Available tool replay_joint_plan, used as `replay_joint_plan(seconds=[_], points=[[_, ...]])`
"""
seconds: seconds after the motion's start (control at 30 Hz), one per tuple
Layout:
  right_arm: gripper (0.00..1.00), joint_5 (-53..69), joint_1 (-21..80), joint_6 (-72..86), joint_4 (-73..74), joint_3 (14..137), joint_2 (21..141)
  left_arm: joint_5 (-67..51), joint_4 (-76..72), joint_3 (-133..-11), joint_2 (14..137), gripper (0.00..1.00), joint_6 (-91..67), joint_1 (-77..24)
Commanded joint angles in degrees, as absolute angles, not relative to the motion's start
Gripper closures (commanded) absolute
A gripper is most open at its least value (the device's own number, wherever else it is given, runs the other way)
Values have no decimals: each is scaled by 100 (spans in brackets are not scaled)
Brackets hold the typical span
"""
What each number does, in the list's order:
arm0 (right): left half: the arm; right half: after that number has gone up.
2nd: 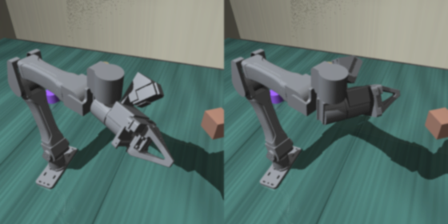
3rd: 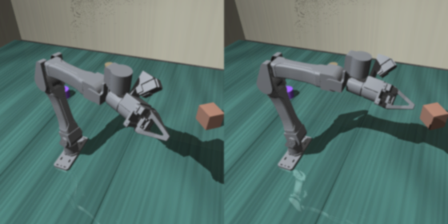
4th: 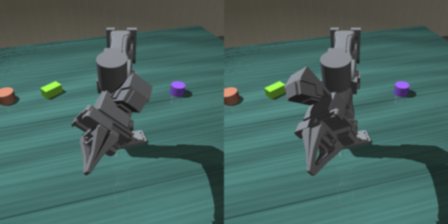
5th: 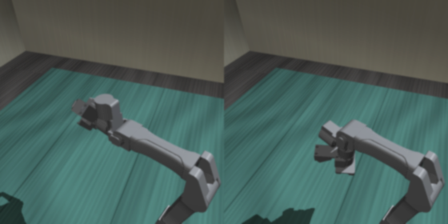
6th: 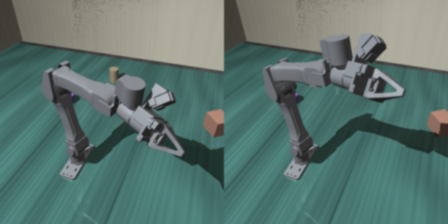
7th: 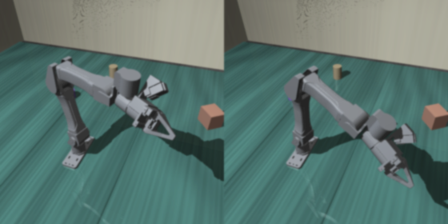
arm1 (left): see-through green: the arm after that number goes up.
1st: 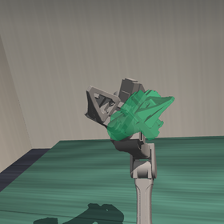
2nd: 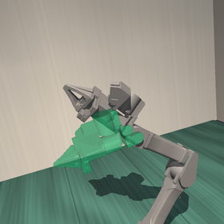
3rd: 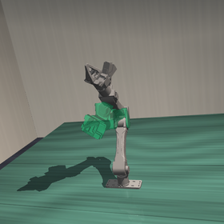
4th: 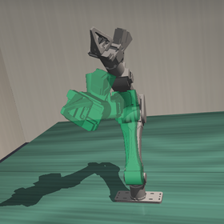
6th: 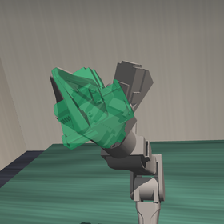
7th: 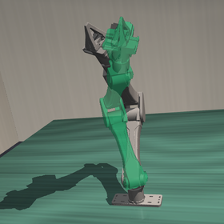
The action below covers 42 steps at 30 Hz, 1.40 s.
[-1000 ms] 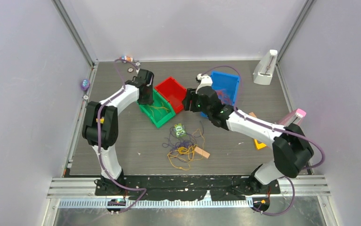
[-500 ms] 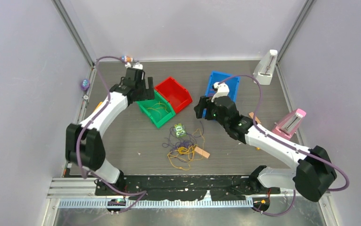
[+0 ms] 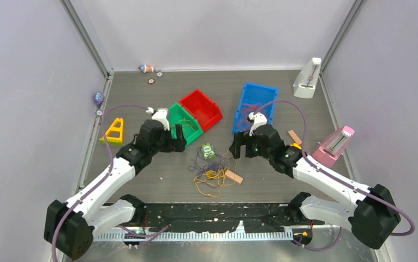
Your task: Untangle the cables
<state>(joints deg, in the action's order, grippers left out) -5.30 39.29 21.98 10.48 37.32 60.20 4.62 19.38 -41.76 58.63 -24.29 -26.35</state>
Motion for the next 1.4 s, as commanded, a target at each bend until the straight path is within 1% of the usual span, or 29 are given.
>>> replay_joint_plan(seconds=[0.0, 0.1, 0.23, 0.33, 0.5, 0.63, 0.7, 0.73, 0.77, 0.83, 0.87, 0.9, 0.93, 0.97, 1.0, 1.07, 1.1, 1.17, 1.37], points=[[3, 269, 3934, 1988, 927, 3383, 5848, 198, 1002, -3413, 5379, 8, -2407, -3197], [4, 687, 3935, 1967, 522, 3064, 5913, 289, 314, -2777, 5115, 8, -2383, -3588], [7, 1052, 3984, 1960, 95, 2822, 6091, 107, -119, -2487, 5130, 9, -2269, -3890], [9, 1263, 4086, 1952, -398, 2679, 6283, -158, -177, -2524, 5341, 9, -2204, -4015], [12, 1209, 4375, 1914, -624, 2714, 6681, -495, -223, -2632, 5680, 10, -2052, -4194], [16, 1056, 4577, 1873, -727, 2820, 6916, -732, -127, -2840, 6277, 12, -1931, -4209], [20, 982, 4633, 1865, -755, 2885, 7037, -850, -69, -2964, 6519, 15, -1923, -4217], [25, 970, 4641, 1864, -758, 2940, 7116, -924, -70, -2996, 6591, 17, -1936, -4229], [28, 932, 4665, 1870, -721, 3003, 7153, -953, -78, -3000, 6632, 18, -1960, -4246], [37, 731, 4703, 1927, -632, 3054, 7196, -984, -115, -2981, 6638, 19, -2008, -4270], [44, 664, 4709, 1971, -615, 3052, 7165, -1011, -135, -2973, 6627, 19, -2019, -4271], [48, 524, 4710, 1996, -560, 3028, 7129, -1044, -132, -2976, 6627, 19, -2021, -4271], [61, 447, 4711, 2057, -522, 3021, 7027, -1060, -127, -2986, 6615, 19, -2029, -4270], [67, 318, 4711, 2079, -423, 3025, 6968, -1088, -124, -3007, 6614, 19, -2033, -4271], [77, 278, 4715, 2097, -352, 3042, 6833, -1127, -100, -3036, 6611, 19, -2026, -4271], [86, 179, 4715, 2116, -110, 3127, 6647, -1170, -47, -3128, 6630, 19, -2000, -4271], [89, 117, 4717, 2130, 131, 3172, 6531, -1188, -49, -3165, 6654, 19, -2003, -4271], [91, 36, 4714, 2149, 370, 3208, 6408, -1282, -75, -3265, 6738, 19, -2006, -4276], [92, 18, 4715, 2168, 580, 3184, 6251, -1406, 51, -3756, 7371, 24, -1945, -4287]])
